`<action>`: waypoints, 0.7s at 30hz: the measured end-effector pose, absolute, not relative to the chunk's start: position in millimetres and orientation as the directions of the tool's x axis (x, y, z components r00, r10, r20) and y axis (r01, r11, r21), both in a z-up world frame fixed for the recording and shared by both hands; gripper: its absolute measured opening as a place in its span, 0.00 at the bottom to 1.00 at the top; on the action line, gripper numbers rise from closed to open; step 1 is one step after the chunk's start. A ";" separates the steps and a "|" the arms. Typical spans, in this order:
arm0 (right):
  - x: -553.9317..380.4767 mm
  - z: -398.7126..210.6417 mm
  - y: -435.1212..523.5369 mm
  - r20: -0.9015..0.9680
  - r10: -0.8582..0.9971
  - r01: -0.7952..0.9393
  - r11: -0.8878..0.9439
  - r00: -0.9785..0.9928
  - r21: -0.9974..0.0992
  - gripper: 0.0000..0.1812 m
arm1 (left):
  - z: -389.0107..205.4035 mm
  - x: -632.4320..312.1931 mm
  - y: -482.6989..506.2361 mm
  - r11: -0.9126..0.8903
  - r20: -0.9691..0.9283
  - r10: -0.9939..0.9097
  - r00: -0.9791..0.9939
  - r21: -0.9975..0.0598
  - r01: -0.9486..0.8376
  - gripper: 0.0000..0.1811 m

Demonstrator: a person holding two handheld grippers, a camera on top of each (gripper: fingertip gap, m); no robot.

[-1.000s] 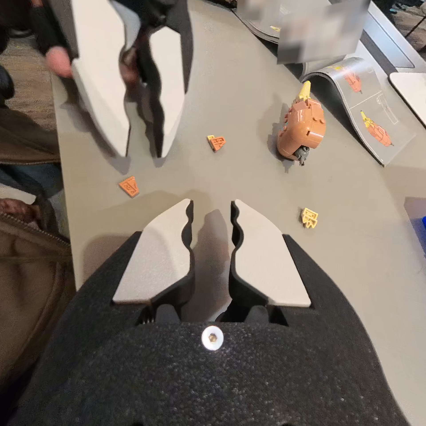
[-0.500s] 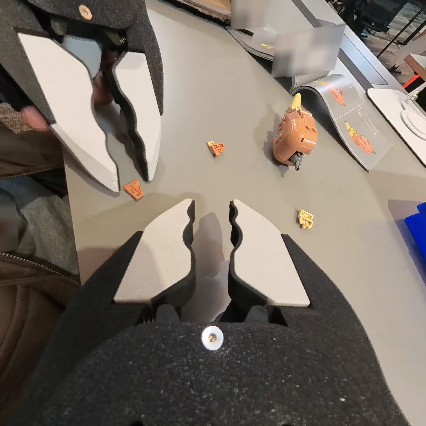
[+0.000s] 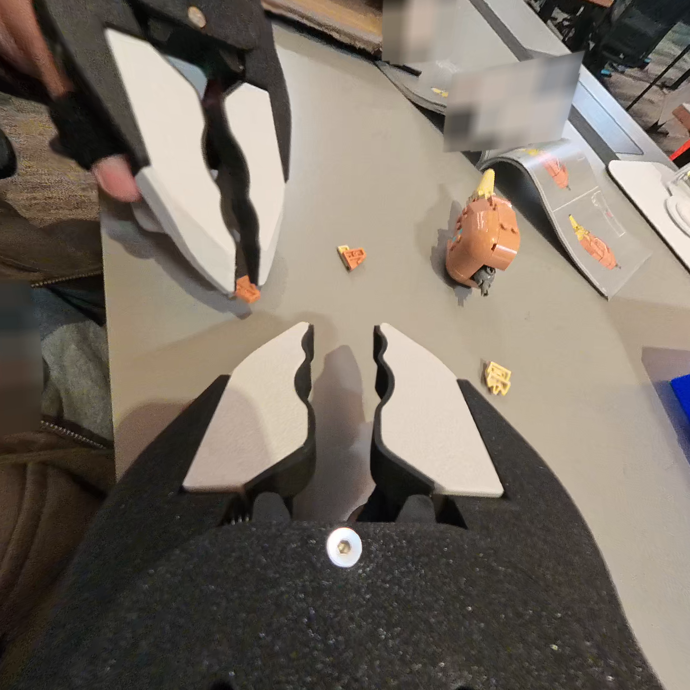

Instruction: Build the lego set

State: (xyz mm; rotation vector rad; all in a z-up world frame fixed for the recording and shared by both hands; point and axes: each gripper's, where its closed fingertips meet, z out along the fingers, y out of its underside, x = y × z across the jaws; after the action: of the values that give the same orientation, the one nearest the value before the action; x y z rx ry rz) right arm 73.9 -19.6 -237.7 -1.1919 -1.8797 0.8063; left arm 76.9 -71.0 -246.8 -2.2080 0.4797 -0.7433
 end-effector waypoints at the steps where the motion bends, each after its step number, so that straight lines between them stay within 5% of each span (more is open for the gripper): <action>1: 70.9 -236.0 -21.0 0.268 0.919 0.432 0.374 -0.288 -0.820 0.18 | -240.0 74.2 -69.7 -0.650 0.412 -0.530 0.741 -0.759 -0.043 0.07; 9: 37.4 -208.9 -46.6 0.310 0.886 0.248 0.404 -0.345 -0.880 0.19 | -188.9 29.1 -58.5 -0.559 0.735 -0.448 0.509 -0.675 0.482 0.07; 21: 8.7 -190.6 -59.6 0.446 0.855 0.169 0.496 -0.263 -0.851 0.16 | -189.8 21.5 -54.1 -0.529 0.777 -0.380 0.502 -0.628 0.571 0.07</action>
State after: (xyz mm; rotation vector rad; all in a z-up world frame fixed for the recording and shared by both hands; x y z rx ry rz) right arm 8.7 -59.6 -190.6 -0.8723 -1.7331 0.8518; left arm 21.5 -54.1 -189.8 -1.7584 -0.1614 -1.2060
